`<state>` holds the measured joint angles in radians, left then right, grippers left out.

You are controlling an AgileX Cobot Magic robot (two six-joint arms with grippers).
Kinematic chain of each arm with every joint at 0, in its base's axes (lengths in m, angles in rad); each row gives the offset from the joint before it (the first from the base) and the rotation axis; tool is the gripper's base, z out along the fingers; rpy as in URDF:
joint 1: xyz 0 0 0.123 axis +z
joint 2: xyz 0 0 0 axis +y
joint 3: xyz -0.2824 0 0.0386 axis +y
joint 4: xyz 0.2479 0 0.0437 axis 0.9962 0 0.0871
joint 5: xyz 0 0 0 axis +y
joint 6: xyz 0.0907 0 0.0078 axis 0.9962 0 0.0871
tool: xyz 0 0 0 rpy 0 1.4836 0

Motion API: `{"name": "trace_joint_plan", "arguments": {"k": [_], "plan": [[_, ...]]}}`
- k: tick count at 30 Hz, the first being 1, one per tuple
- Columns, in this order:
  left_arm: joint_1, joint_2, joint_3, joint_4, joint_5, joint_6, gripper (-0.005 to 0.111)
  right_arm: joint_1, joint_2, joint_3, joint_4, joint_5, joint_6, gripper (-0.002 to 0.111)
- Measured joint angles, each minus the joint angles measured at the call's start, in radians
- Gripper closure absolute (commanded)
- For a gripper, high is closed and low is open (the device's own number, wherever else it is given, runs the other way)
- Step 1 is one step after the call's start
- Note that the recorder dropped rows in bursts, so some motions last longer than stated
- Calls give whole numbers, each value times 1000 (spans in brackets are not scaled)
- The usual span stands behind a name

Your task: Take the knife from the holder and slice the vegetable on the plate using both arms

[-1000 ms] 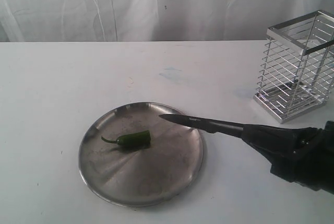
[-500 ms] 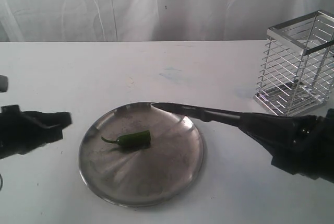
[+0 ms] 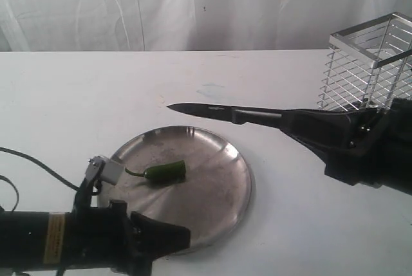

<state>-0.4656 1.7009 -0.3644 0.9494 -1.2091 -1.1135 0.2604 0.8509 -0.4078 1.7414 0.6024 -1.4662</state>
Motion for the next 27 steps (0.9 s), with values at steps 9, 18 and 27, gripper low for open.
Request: {"name": "trace_joint_plan", "arguments": {"k": [9, 18, 27], "plan": [[-236, 23, -180, -349, 0, 13, 107, 0, 55, -4, 0, -50, -67, 108], [-359, 37, -364, -397, 50, 13, 107, 0, 82, -4, 0, -12, -111, 108], [-359, 37, -377, -482, 175, 25, 107, 0, 82, -4, 0, -4, -113, 108]]}}
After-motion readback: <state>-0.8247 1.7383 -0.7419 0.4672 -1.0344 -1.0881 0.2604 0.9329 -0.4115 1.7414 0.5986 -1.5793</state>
